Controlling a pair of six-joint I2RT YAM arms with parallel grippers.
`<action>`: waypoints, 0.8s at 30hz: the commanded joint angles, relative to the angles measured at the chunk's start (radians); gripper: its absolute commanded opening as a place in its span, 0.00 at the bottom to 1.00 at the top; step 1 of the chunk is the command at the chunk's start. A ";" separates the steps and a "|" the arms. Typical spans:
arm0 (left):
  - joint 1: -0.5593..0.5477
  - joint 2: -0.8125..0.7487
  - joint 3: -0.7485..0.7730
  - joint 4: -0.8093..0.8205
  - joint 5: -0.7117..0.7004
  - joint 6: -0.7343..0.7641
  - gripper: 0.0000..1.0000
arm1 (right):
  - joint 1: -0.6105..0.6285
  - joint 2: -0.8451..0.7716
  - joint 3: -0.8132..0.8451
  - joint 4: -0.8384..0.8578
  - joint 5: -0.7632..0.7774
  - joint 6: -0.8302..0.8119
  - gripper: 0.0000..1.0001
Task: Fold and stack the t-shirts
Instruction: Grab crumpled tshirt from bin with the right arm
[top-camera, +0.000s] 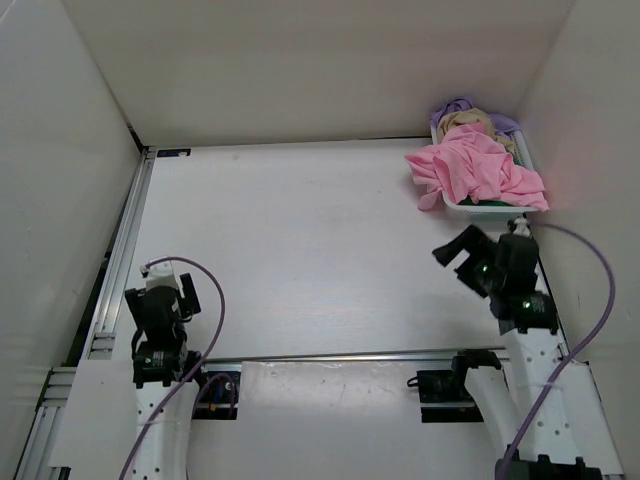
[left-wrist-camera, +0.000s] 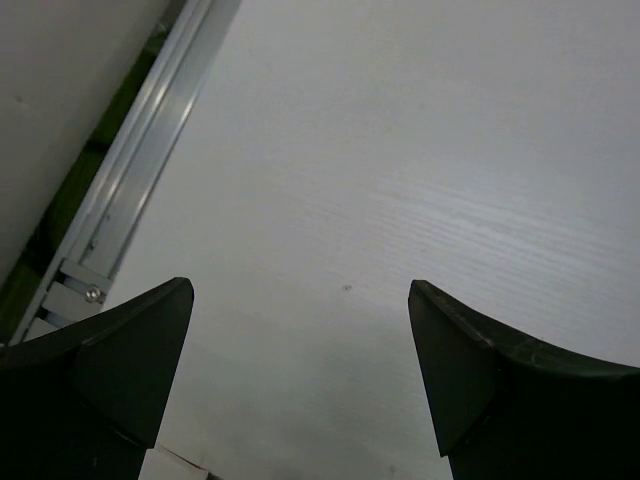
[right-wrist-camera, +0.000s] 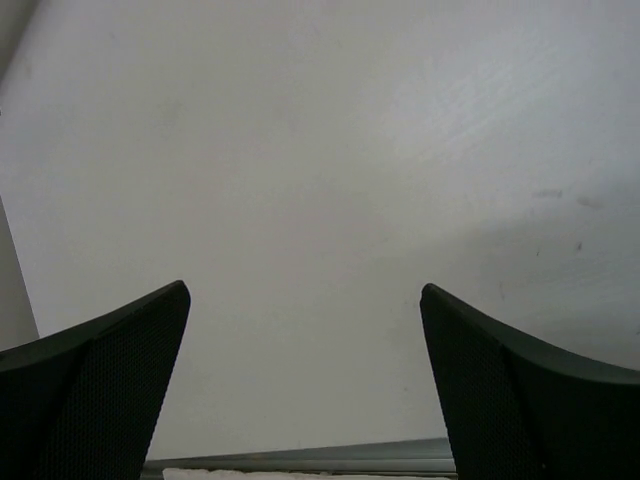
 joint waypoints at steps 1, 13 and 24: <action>0.007 0.131 0.152 0.023 0.026 -0.001 1.00 | 0.013 0.170 0.316 -0.027 0.139 -0.212 1.00; 0.016 0.165 0.229 0.023 0.124 -0.001 1.00 | 0.100 0.318 0.438 0.003 0.222 -0.283 1.00; 0.027 0.187 0.269 0.023 0.199 -0.001 1.00 | 0.100 0.367 0.456 0.031 0.291 -0.301 1.00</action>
